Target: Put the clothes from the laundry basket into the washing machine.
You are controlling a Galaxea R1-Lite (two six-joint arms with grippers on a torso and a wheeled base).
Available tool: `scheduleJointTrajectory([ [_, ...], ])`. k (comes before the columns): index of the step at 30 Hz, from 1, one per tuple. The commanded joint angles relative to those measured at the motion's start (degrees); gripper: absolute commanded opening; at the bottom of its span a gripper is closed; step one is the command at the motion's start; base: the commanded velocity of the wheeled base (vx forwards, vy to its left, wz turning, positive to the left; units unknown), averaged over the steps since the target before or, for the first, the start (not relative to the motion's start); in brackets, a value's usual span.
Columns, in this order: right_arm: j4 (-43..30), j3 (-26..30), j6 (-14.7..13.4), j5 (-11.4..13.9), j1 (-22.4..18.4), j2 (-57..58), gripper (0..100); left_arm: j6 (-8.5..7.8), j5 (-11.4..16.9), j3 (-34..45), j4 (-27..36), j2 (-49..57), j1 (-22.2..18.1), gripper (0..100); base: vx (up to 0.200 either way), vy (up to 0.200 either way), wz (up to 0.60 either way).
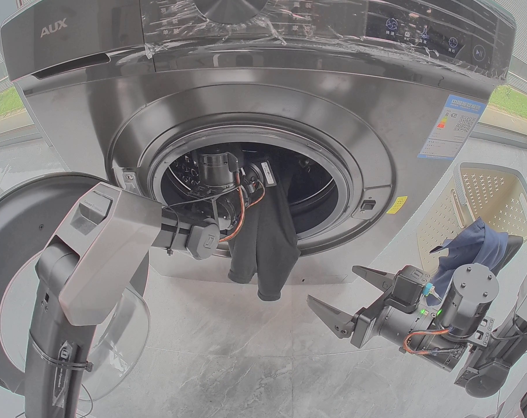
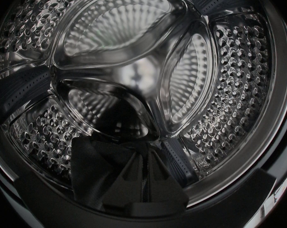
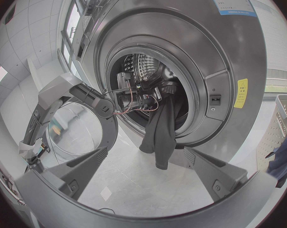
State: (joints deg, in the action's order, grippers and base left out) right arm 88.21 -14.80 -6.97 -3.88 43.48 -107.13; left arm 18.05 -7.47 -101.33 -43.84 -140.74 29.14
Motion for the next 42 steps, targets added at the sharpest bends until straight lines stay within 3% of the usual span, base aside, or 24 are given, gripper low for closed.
scheduleJointTrajectory([
  [1, 0.0, -0.1, -0.1, 0.0, 0.0, -0.1, 100, -0.12, -1.5, -4.0, -0.7, -4.1, 0.0, 0, 0.0, 0.0, 0.0],
  [3, 0.0, -0.1, 0.0, 0.0, 0.0, -0.1, 100, -0.12, -1.4, -3.3, -0.3, -3.6, 0.1, 0, 0.0, 0.0, 0.0],
  [4, 0.0, -0.1, 0.0, 0.0, 0.0, -0.1, 100, -0.12, -1.4, -2.9, -0.1, -3.2, 0.2, 100, 0.0, 0.0, 0.0],
  [8, 0.0, 0.0, 0.0, 0.0, 0.0, -0.1, 100, 0.05, -1.4, 1.4, 1.8, 0.3, 0.8, 100, 0.0, 0.0, 0.0],
  [10, 0.0, -0.1, -0.1, 0.0, 0.5, -0.2, 100, 0.31, -1.0, 7.5, 6.1, 5.4, 2.2, 100, 0.0, 0.0, 0.0],
  [15, 0.0, -0.1, -0.1, -0.1, 0.7, -0.2, 100, -0.04, -0.8, 14.1, 13.0, 10.0, 2.6, 100, 0.0, 0.0, 0.0],
  [20, 0.0, -0.1, -0.1, -0.1, 0.8, -0.2, 100, -0.21, 0.3, 18.9, 14.0, 10.1, 3.4, 100, 0.0, 0.0, 0.0],
  [25, 0.1, -0.1, -0.1, -0.1, 1.0, -0.2, 100, -0.48, 0.4, 18.4, 13.9, 7.8, 3.1, 100, 0.0, 0.0, 0.0],
  [29, 0.1, -0.1, -0.1, -0.1, 1.0, -0.3, 100, -2.15, 0.4, 18.2, 13.2, 5.8, 2.6, 100, 0.0, 0.0, 0.0],
  [33, 0.1, -0.1, -0.1, -0.1, 1.1, -0.3, 100, -2.32, 0.4, 16.1, 12.4, 4.2, 1.7, 100, 0.0, 0.0, 0.0],
  [34, 0.1, -0.1, -0.1, -0.1, 1.1, -0.3, 100, -2.32, 0.4, 15.4, 12.3, 3.9, 1.6, 0, 0.0, 0.0, 0.0],
  [41, 0.1, 0.1, -0.1, -0.1, 1.1, -0.3, 100, -1.44, 0.5, 11.7, 10.4, 3.5, 1.6, 0, 0.0, 0.0, 0.0],
  [42, 0.1, 0.2, -0.1, -0.1, 1.3, -0.4, 100, -0.56, 0.4, 9.4, 10.4, 3.1, 1.6, 0, 0.0, 0.0, 0.0],
])
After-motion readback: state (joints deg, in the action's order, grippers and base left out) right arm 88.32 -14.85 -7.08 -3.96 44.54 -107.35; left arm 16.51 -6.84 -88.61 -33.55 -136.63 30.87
